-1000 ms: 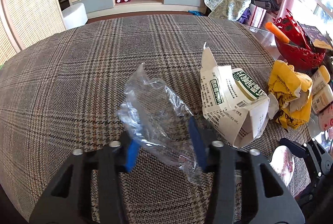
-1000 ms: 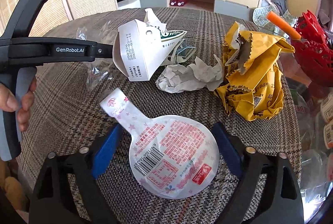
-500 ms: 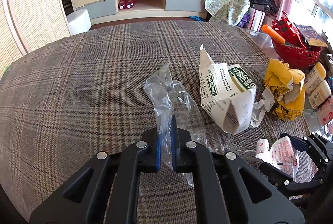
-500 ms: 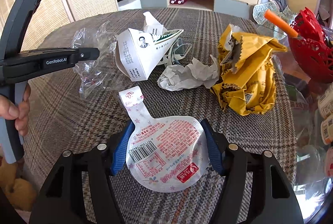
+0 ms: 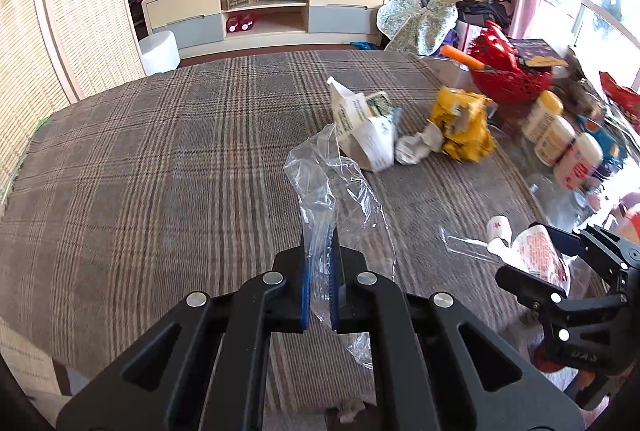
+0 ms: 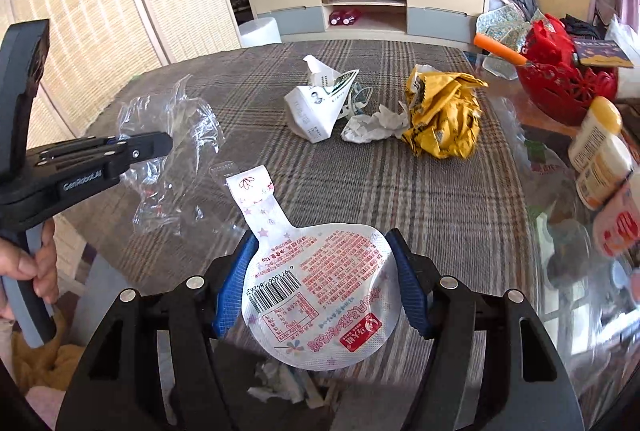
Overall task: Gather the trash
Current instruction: 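Carry the bag and lid to the bin and open both grippers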
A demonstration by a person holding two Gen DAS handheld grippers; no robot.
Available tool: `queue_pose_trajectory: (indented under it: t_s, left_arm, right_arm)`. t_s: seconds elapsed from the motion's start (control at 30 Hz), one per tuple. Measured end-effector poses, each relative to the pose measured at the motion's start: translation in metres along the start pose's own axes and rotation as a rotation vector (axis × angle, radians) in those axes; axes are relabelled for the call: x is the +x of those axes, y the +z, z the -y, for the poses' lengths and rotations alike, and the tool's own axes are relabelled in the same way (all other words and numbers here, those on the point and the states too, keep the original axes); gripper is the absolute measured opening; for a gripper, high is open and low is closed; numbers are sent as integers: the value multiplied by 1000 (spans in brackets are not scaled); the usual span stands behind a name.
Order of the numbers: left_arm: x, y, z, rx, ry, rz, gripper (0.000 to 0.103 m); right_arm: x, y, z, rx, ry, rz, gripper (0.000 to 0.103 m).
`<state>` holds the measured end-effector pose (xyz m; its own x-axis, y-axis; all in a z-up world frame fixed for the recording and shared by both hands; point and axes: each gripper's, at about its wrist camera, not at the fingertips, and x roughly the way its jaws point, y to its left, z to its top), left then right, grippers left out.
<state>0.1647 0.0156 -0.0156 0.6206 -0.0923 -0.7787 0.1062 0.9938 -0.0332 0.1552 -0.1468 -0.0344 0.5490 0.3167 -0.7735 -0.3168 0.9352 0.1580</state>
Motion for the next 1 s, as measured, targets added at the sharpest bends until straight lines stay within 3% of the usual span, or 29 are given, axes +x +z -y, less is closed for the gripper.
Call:
queue_pose_trajectory:
  t_s: [0.2, 0.43, 0.67, 1.0]
  left_arm:
    - [-62, -44, 17, -12, -29, 31, 5]
    - [-86, -104, 42, -27, -91, 6, 5]
    - [-57, -166, 53, -62, -146, -85, 5]
    - [15, -224, 51, -100, -196, -203, 6]
  right_arm:
    - [-42, -45, -9, 42, -4, -1, 67]
    - [-63, -113, -11, 110, 0, -41, 67]
    - [-41, -177, -7, 155, 4, -135, 67]
    - [8, -220, 0, 177, -7, -217, 68]
